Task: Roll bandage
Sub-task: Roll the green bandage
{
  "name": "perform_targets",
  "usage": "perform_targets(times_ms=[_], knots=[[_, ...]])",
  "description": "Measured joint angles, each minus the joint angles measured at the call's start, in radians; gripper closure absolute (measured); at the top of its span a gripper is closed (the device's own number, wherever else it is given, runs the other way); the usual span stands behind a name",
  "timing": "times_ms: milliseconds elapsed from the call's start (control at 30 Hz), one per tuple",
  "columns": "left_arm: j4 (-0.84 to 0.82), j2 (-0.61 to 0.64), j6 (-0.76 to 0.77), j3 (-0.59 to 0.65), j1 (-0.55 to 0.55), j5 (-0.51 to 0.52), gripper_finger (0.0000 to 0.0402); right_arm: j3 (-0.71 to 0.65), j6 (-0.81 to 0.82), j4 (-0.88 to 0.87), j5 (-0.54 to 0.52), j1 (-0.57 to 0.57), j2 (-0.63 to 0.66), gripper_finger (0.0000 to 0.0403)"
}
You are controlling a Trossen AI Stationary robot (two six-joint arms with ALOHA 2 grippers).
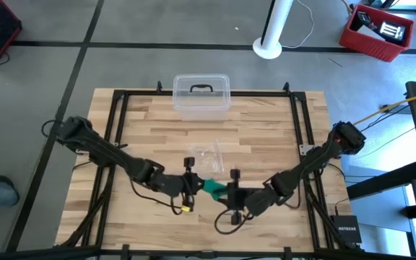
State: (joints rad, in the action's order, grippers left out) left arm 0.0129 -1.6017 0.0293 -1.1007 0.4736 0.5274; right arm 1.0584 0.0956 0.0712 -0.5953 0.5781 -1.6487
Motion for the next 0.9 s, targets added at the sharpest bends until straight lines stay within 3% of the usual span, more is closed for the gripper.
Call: perform_targets(times_ms=[267,467,567,767,900], knots=[[0.066,-0.203,0.173,0.002,0.002,-0.015,0.0389,-0.002,0.097,-0.01,0.11,0.0,-0.155,0.0283],[0.309,-0.325,0.297,0.103,0.002,-0.019,0.0389,-0.002,0.118,-0.001,0.143,-0.002,-0.257,0.0283],[0.419,-0.358,0.346,0.156,0.002,-0.017,0.0389,-0.002,0.117,0.011,0.126,-0.002,-0.283,0.0283],[0.415,-0.373,0.402,0.195,0.002,-0.024,0.0387,0.0,0.116,0.018,0.1,-0.005,-0.308,0.0283],[0.397,-0.374,0.403,0.199,0.002,-0.042,0.0364,0.001,0.116,0.021,0.098,-0.005,-0.32,0.0283]])
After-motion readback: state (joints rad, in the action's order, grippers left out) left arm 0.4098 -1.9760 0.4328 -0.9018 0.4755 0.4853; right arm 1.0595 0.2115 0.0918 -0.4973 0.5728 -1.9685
